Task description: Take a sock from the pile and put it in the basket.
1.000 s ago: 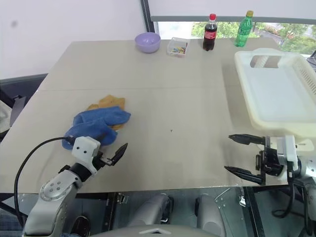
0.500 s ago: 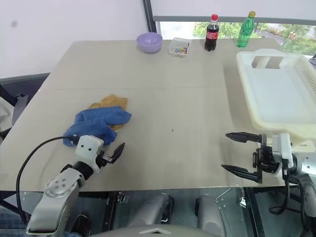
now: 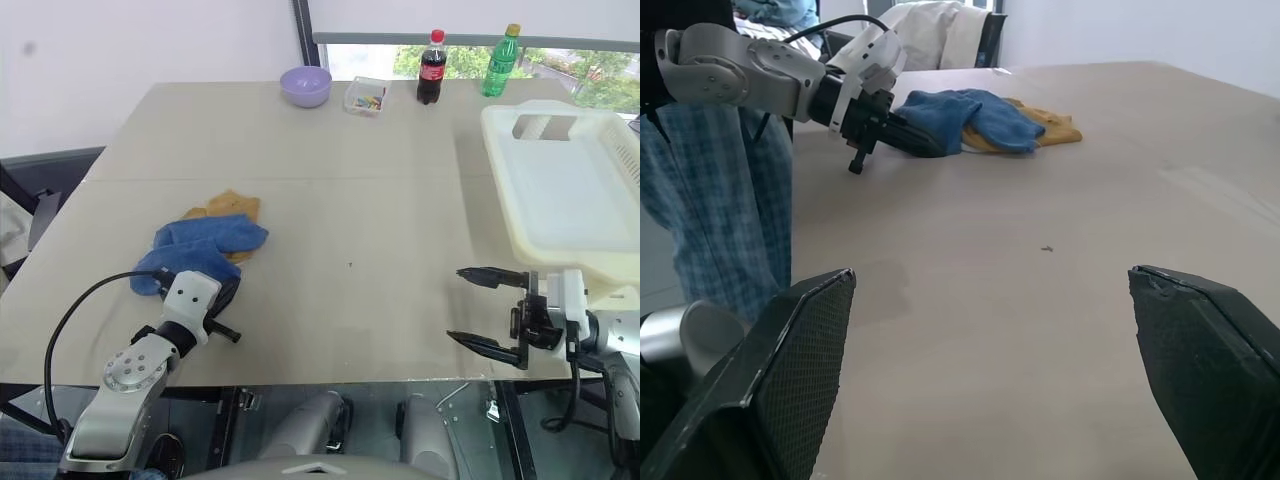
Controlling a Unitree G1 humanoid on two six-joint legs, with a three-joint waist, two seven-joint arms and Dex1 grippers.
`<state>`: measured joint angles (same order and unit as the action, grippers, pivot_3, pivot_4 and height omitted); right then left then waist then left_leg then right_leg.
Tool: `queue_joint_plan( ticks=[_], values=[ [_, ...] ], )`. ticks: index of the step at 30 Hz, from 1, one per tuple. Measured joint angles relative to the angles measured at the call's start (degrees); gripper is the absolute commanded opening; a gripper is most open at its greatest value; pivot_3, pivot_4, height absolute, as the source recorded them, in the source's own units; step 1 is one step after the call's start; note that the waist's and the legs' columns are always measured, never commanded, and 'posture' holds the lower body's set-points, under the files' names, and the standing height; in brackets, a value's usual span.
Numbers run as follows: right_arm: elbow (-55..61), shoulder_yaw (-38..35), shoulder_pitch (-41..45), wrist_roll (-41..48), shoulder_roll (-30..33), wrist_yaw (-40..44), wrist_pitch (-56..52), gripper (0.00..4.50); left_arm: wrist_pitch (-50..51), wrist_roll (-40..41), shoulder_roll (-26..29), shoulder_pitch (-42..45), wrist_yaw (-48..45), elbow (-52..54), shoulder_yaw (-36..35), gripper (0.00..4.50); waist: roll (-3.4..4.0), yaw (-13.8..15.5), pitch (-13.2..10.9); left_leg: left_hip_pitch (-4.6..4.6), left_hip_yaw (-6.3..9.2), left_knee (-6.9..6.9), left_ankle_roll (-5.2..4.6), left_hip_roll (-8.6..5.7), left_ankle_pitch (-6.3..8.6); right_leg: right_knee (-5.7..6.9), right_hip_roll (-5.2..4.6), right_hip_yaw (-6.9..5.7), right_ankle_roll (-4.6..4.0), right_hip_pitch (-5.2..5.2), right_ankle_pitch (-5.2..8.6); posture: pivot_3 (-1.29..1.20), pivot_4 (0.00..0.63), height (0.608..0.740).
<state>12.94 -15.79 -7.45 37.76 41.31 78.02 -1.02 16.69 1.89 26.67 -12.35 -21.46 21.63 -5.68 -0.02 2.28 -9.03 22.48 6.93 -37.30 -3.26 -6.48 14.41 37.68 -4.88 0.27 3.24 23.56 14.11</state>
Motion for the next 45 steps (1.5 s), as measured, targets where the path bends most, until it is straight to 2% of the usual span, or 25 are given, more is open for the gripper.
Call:
queue_joint_plan(
  ticks=[12, 19, 29, 38, 41, 45],
  values=[
    [-0.4, 0.0, 0.0, -0.8, 0.0, -1.0, 0.0, 4.5, -0.5, 0.1, -0.4, -0.1, -0.3, -0.2, -0.1, 0.04, 0.0, 0.0, 0.0, 0.0, 0.0, 0.0, 0.0, 0.0, 0.0, 0.0, 0.0, 0.0, 0.0, 0.0, 0.0, 0.0, 0.15, 0.74],
    [-0.4, 0.0, 0.0, -1.1, -0.1, -1.1, 0.1, 4.5, 0.4, 4.5, -2.9, 0.7, -1.5, 0.5, -0.5, 0.04, -0.03, 0.1, 0.0, 0.03, 0.0, -0.04, 0.0, -0.01, 0.0, -0.01, 0.0, -0.01, 0.0, 0.0, 0.0, 0.0, 0.15, 0.74],
    [-0.4, 0.0, 0.0, -1.5, -0.4, -2.3, 0.1, 4.5, 9.4, 6.2, -2.7, 2.1, -4.0, 7.2, 6.6, 0.04, -0.03, 0.0, 0.0, 0.04, 0.0, -0.04, -0.02, -0.01, -0.01, 0.0, 0.0, 0.0, 0.0, 0.0, 0.0, 0.0, 0.15, 0.74],
    [-0.4, 0.0, -0.1, -1.8, -0.8, -3.0, 0.1, 4.5, 13.7, 7.3, -2.4, 3.8, -4.7, 9.0, 8.4, 0.04, -0.03, 0.1, 0.0, 0.04, 0.0, -0.04, -0.01, -0.01, -0.02, 0.0, 0.0, 0.0, 0.0, 0.0, 0.0, 0.0, 0.15, 0.74],
    [-0.4, 0.0, -0.1, -1.8, -0.8, -3.4, 0.1, 4.5, 14.2, 7.3, -2.8, 6.1, -4.7, 8.3, 8.8, 0.04, -0.03, 0.2, 0.0, 0.04, 0.01, -0.06, -0.01, -0.01, -0.02, 0.0, 0.0, -0.02, 0.0, -0.01, 0.0, 0.0, 0.15, 0.74],
    [-0.3, 0.2, 0.0, -1.9, -0.8, -3.6, 0.0, 4.5, 16.6, 6.7, -5.5, 12.4, -4.7, 6.2, 14.7, 0.04, -0.06, 0.4, 0.0, 0.06, 0.0, -0.12, 0.01, -0.07, -0.06, 0.01, -0.01, 0.0, 0.01, -0.01, -0.01, 0.0, 0.15, 0.74]
  ],
)
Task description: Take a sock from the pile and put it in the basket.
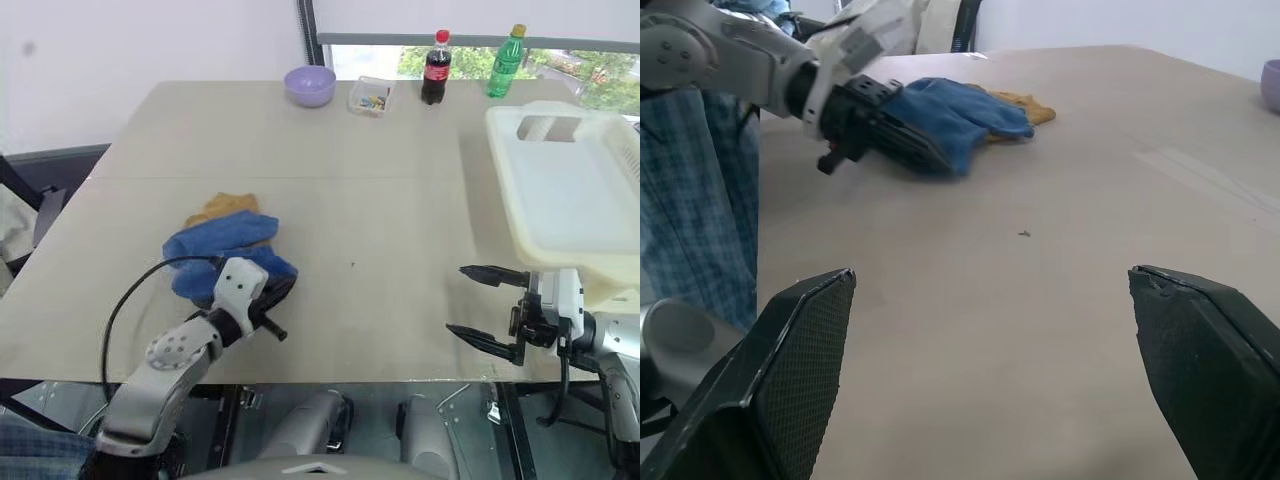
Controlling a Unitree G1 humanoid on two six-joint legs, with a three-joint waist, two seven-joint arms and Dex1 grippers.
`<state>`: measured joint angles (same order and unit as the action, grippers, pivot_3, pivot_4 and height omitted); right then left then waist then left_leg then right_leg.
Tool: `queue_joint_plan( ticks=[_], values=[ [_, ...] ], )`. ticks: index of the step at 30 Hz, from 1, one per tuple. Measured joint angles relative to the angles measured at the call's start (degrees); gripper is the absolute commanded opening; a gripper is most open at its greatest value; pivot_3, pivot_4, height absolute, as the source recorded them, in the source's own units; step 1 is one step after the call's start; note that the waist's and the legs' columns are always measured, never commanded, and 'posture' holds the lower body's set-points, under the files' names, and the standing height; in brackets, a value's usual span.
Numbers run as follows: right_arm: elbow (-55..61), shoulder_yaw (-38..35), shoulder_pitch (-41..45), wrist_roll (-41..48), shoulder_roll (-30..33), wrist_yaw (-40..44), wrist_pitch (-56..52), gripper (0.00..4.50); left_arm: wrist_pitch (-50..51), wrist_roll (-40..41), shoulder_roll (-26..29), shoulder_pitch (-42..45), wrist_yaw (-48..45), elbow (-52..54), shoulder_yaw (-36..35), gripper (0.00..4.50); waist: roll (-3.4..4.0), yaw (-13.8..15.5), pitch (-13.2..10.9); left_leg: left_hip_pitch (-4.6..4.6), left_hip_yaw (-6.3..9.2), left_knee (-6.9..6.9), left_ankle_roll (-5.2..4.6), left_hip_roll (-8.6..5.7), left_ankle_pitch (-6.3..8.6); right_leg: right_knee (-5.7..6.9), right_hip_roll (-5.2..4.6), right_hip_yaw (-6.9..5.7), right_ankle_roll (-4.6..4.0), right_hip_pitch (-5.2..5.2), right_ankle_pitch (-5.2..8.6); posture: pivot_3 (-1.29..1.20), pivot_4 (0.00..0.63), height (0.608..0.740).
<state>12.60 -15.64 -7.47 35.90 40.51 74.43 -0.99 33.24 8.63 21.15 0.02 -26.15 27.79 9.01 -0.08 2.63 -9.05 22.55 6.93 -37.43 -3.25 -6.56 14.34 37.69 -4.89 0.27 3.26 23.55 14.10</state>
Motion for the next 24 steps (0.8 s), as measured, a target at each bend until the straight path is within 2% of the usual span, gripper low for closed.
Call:
queue_joint_plan(
  ticks=[3, 12, 19, 21, 24],
  values=[
    [0.0, 0.0, 0.3, 0.0, 0.1, -0.2, -0.1, 4.5, 4.9, 1.2, -2.0, 4.6, -1.6, -2.0, 4.7, 0.04, -0.01, -0.4, 0.0, 0.01, 0.01, 0.01, 0.05, 0.0, -0.19, 0.03, 0.02, 0.0, 0.0, 0.03, 0.0, 0.0, 0.15, 0.74],
    [-0.1, 0.1, 1.1, -0.4, 0.1, -0.3, -0.1, 4.5, 9.9, 1.7, -7.0, 12.6, -3.2, -6.6, 13.6, 0.04, -0.03, -0.3, 0.0, 0.01, 0.02, -0.01, 0.01, 0.01, -0.22, 0.07, 0.01, -0.02, 0.01, 0.02, 0.0, 0.0, 0.15, 0.74],
    [-0.1, 1.0, 1.3, -0.7, -0.1, -0.8, -0.2, 4.5, 12.0, 1.8, -17.9, 18.2, -0.5, -14.4, 16.1, 0.04, -0.07, -0.3, 0.0, 0.03, 0.02, -0.03, 0.01, -0.02, -0.23, 0.06, 0.0, 0.0, 0.03, 0.02, -0.02, 0.0, 0.15, 0.74],
    [-0.1, 1.2, 1.3, -0.7, -0.1, -1.0, -0.2, 4.5, 12.0, 2.2, -19.9, 18.5, 0.3, -15.2, 16.0, 0.56, -0.07, -0.4, 0.0, 0.03, 0.02, -0.03, 0.02, -0.02, -0.24, 0.07, 0.0, 0.0, 0.04, 0.02, -0.02, 0.0, 0.15, 0.74],
    [-0.1, 1.2, 1.1, -0.7, -0.1, -1.2, -0.2, 4.5, 12.2, 2.3, -20.2, 18.3, 1.2, -15.2, 15.3, 1.69, -0.06, -0.4, 0.0, 0.02, 0.02, -0.03, 0.02, -0.01, -0.24, 0.09, 0.01, 0.0, 0.04, 0.02, -0.02, 0.0, 0.15, 0.74]
  ],
)
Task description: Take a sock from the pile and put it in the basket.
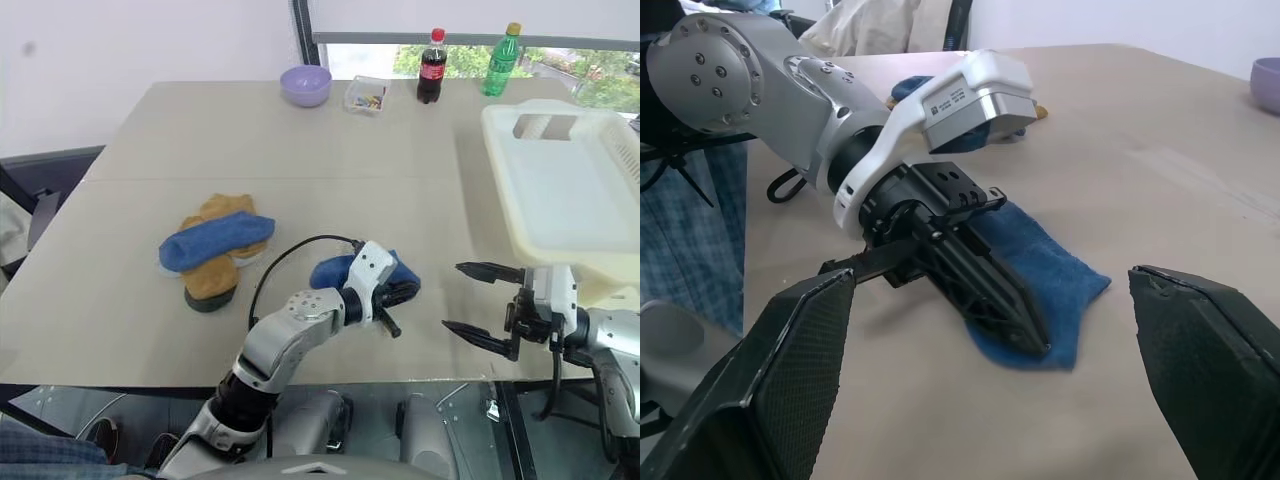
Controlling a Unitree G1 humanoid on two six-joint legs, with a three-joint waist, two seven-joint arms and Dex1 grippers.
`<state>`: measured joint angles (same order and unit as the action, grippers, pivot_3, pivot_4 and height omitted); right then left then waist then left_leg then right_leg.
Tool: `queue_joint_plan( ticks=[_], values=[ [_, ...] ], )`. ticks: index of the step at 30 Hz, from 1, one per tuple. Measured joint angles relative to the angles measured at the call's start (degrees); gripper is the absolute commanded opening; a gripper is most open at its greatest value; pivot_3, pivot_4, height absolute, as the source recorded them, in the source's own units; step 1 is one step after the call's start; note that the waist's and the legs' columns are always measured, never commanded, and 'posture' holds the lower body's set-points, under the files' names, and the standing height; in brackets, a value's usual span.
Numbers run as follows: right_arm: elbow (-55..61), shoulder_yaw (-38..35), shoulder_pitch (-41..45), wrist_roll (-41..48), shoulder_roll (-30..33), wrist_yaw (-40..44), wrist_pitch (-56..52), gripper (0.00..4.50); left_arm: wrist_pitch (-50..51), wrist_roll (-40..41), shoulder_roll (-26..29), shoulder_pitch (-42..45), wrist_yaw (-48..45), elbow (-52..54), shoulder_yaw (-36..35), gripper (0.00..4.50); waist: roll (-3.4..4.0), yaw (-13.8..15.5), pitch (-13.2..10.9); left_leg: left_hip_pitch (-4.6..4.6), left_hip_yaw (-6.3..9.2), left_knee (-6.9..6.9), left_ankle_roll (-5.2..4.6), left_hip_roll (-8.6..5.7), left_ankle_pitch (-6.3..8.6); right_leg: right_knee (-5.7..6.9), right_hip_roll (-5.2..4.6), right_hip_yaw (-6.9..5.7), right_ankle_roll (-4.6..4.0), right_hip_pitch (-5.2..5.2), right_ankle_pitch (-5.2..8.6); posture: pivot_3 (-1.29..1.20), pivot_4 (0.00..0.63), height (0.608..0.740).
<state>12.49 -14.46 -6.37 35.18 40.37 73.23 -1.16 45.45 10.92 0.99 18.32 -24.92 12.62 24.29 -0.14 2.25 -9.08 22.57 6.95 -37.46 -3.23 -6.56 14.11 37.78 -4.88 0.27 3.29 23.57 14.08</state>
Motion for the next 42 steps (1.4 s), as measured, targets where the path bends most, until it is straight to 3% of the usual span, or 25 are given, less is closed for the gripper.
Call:
queue_joint_plan(
  ticks=[3, 10, 18, 22, 31, 37, 40, 42],
  values=[
    [0.0, 0.1, 0.0, -0.1, 0.0, 0.0, 0.0, 4.5, 1.8, 1.5, 0.2, -0.8, 0.2, 0.9, -2.5, 3.17, 0.0, 0.1, 0.0, 0.0, 0.0, -0.01, 0.0, 0.0, 0.0, 0.0, 0.0, 0.0, 0.0, 0.0, 0.0, 0.0, 0.15, 0.74],
    [-0.2, 0.6, 0.5, -0.7, -0.3, -0.1, 0.0, 4.5, 4.6, 6.2, 1.9, -1.6, 0.0, 7.7, -7.7, 3.17, 0.0, 0.0, 0.0, 0.0, 0.0, -0.02, 0.01, 0.0, 0.0, 0.0, 0.0, 0.0, 0.0, 0.0, 0.0, 0.0, 0.15, 0.74],
    [-0.2, 0.7, 0.5, -0.7, -0.8, -0.1, 0.0, 4.5, 6.6, 12.8, 13.1, -3.2, -2.8, 12.1, -22.1, 3.17, 0.0, 0.1, 0.0, -0.02, 0.0, -0.02, 0.02, 0.0, -0.01, 0.02, 0.01, 0.0, -0.01, 0.0, 0.0, 0.0, 0.15, 0.74],
    [-0.3, 0.6, 0.5, -0.8, -0.9, -0.1, 0.1, 4.5, 4.1, 8.8, 18.0, -2.9, 1.0, 8.8, -26.4, 3.17, 0.0, 0.1, 0.0, -0.02, 0.0, -0.02, 0.02, 0.0, -0.01, 0.01, 0.0, 0.0, -0.01, 0.0, 0.0, 0.0, 0.15, 0.74],
    [-0.3, 1.0, 0.5, -0.9, -1.4, -0.1, 0.2, 4.5, -4.1, -3.0, 17.3, -2.8, 12.4, 3.3, -24.6, 3.17, -0.03, 0.2, 0.0, -0.01, 0.0, -0.01, 0.03, -0.02, 0.0, 0.01, -0.01, 0.02, 0.0, 0.01, -0.02, 0.0, 0.15, 0.74],
    [-0.7, 1.0, 0.5, -1.1, -1.4, -0.1, 0.2, 4.5, -6.4, -5.7, 16.5, -2.7, 15.0, -0.4, -24.4, 3.17, -0.03, 0.1, 0.0, -0.02, -0.01, -0.01, 0.02, -0.02, 0.0, 0.03, -0.01, 0.02, 0.0, 0.01, -0.02, 0.0, 0.15, 0.74],
    [-0.7, 1.0, 0.5, -1.2, -1.4, -0.1, 0.2, 4.5, -7.1, -5.9, 15.9, -2.5, 15.4, -1.1, -24.6, 2.45, -0.03, 0.1, 0.0, -0.02, 0.0, -0.01, 0.03, -0.02, 0.0, 0.03, -0.01, 0.01, 0.0, 0.01, -0.02, 0.0, 0.15, 0.74],
    [-0.7, 1.0, 0.3, -1.2, -1.4, -0.1, 0.3, 4.5, -7.8, -6.7, 16.1, -2.2, 15.6, -2.0, -24.8, 1.61, -0.03, 0.1, 0.0, -0.03, 0.0, -0.01, 0.03, -0.02, 0.0, 0.05, -0.01, 0.02, 0.0, 0.01, -0.02, 0.0, 0.15, 0.74]
  ],
)
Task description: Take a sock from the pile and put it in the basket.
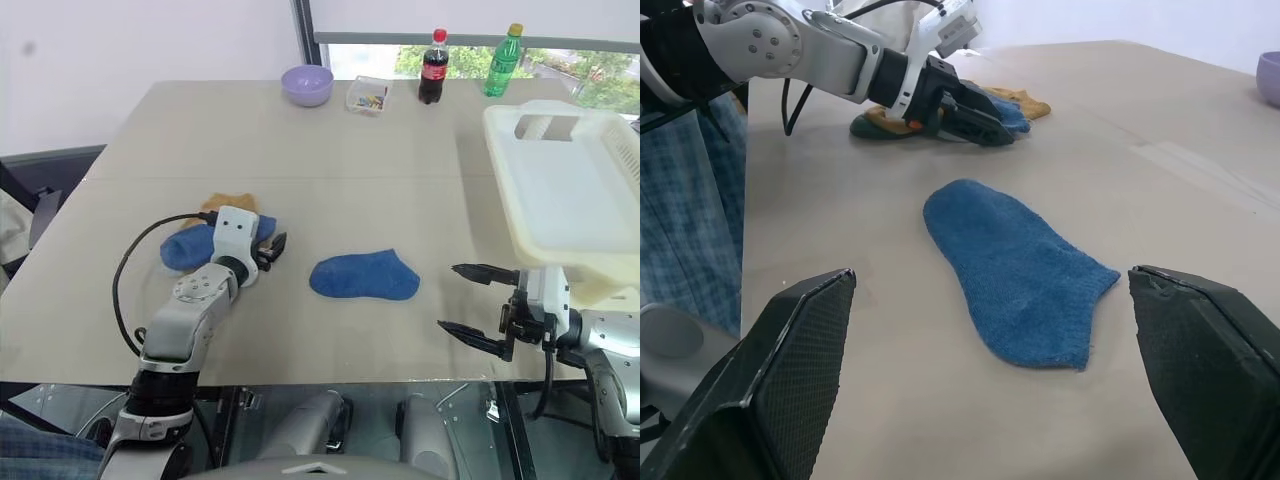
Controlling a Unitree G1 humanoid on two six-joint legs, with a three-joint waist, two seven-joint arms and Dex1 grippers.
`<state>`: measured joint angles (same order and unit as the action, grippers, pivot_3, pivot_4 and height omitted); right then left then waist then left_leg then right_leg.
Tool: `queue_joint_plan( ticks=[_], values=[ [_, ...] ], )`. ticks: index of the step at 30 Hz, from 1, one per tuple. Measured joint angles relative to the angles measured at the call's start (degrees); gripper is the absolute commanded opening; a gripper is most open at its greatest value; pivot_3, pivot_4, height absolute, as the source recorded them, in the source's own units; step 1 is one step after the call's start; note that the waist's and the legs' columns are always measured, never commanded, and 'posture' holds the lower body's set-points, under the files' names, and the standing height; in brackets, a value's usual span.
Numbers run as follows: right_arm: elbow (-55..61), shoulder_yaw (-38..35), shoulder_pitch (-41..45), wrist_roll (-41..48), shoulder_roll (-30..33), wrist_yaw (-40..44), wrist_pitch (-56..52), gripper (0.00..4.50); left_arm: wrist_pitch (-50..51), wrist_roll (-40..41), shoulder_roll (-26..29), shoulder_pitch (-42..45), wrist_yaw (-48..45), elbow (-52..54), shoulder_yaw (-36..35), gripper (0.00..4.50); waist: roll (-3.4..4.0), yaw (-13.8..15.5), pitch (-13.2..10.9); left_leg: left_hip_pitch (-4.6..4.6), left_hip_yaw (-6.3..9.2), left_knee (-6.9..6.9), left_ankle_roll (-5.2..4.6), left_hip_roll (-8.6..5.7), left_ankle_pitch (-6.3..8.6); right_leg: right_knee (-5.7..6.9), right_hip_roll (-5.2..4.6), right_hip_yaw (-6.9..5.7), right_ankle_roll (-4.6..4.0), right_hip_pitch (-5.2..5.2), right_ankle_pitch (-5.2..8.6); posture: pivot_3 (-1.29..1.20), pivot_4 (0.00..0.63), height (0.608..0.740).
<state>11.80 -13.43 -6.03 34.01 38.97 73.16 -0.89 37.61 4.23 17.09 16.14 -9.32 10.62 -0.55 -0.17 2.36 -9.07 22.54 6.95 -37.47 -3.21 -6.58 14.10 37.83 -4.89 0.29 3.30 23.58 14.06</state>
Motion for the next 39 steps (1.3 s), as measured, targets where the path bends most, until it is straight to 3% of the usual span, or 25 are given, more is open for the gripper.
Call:
queue_joint_plan(
  ticks=[4, 18, 28, 31, 39],
  values=[
    [0.0, 0.0, -0.4, 0.0, 0.0, 0.0, 0.0, 4.5, -0.7, -0.5, 0.0, 0.0, -0.1, -0.1, -0.1, 0.02, 0.0, 0.0, 0.0, 0.0, 0.0, 0.0, 0.0, 0.0, 0.0, 0.0, -0.01, 0.0, 0.0, 0.0, 0.0, 0.0, 0.15, 0.74],
    [0.0, 0.1, -0.4, -0.1, -0.8, 0.0, 0.2, 4.5, -1.4, -1.9, -0.3, 1.5, -1.1, -0.2, 1.4, 0.02, -0.01, 0.1, 0.0, 0.01, 0.01, -0.02, 0.0, -0.01, 0.0, 0.0, -0.01, -0.02, 0.01, 0.0, -0.01, 0.0, 0.15, 0.74],
    [-0.7, 0.2, 0.5, -0.5, -0.8, 0.0, 0.4, 4.5, 0.5, -2.4, -3.3, 10.4, -6.6, -5.4, 10.9, 0.02, -0.03, -0.1, 0.0, 0.02, 0.0, -0.04, 0.0, -0.04, -0.01, 0.02, 0.0, -0.01, 0.04, 0.0, -0.02, 0.0, 0.15, 0.74],
    [-0.7, 0.2, 0.8, -0.7, -0.8, -0.2, 0.4, 4.5, 0.6, -2.5, -5.2, 13.4, -7.2, -9.0, 12.2, 0.02, -0.04, -0.1, 0.0, 0.02, 0.01, -0.05, 0.0, -0.04, -0.01, 0.02, -0.01, -0.02, 0.05, 0.0, -0.03, 0.0, 0.15, 0.74],
    [-0.8, 0.8, 0.8, -1.4, -1.3, -1.3, 1.2, 4.5, -7.7, -3.6, -17.2, 22.5, -7.4, -26.8, 16.5, 0.02, -0.1, -0.1, 0.0, 0.13, 0.02, -0.1, -0.03, -0.18, 0.0, -0.07, -0.09, 0.0, 0.16, 0.01, -0.09, 0.0, 0.15, 0.74]
  ],
)
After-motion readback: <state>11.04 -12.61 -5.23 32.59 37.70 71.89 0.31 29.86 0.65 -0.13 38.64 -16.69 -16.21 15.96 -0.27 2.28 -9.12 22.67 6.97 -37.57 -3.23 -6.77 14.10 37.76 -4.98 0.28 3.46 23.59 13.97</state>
